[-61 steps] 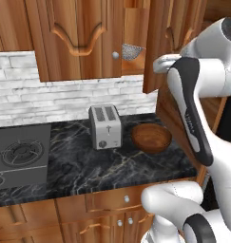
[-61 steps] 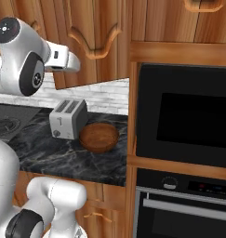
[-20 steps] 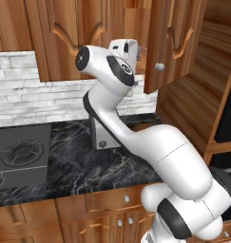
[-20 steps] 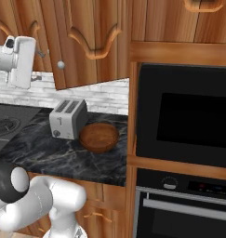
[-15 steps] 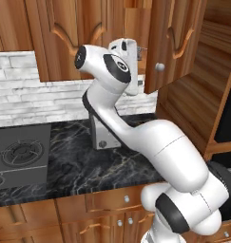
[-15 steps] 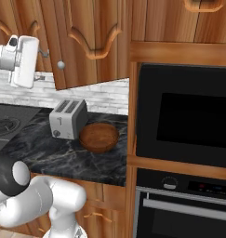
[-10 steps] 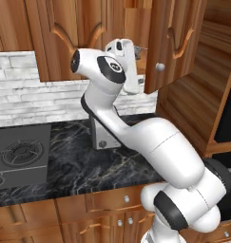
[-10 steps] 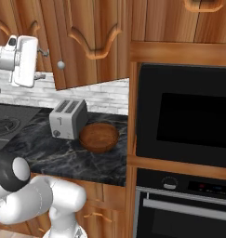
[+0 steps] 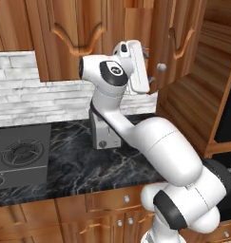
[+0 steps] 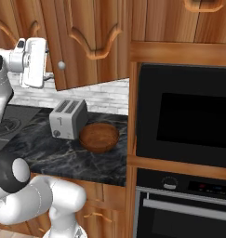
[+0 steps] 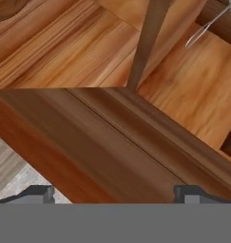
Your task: Open the cabinet and setup a tea strainer by placing it in the bowl upright.
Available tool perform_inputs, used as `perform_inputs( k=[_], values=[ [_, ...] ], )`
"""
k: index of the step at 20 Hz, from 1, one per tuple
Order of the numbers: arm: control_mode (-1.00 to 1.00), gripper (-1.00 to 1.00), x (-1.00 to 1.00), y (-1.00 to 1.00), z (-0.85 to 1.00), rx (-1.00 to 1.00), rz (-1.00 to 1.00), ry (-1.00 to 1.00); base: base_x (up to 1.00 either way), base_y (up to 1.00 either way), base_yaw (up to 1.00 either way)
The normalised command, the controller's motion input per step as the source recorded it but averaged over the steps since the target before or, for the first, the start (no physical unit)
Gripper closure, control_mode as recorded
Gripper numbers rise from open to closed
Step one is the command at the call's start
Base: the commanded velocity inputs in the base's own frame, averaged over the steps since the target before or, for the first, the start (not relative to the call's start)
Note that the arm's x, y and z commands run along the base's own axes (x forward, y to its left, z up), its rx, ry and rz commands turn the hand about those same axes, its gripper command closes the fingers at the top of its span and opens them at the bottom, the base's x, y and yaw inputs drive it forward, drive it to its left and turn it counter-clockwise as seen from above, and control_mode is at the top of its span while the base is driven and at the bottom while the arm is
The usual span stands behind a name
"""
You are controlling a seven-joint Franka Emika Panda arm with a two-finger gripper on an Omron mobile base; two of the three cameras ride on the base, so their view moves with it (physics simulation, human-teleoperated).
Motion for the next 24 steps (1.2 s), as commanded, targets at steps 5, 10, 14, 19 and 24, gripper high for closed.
perform_inputs(
  k=[5, 10, 14, 19, 24],
  values=[
    [-1.0, -1.0, -0.02, -0.26, 0.01, -0.07, -0.13, 0.0, 0.0, 0.0, 0.0],
    [-1.0, -1.0, -0.53, -0.43, 0.15, -0.05, -0.17, -0.07, 0.0, 0.0, 0.0],
    [-1.0, -1.0, -0.67, -0.53, 0.23, -0.04, -0.25, 0.0, 0.0, 0.0, 0.0],
    [-1.0, -1.0, -0.6, -0.61, 0.12, -0.01, -0.29, 0.04, 0.0, 0.0, 0.0],
    [-1.0, -1.0, -0.43, -0.69, 0.04, 0.0, -0.26, 0.05, 0.0, 0.0, 0.0]
  ],
)
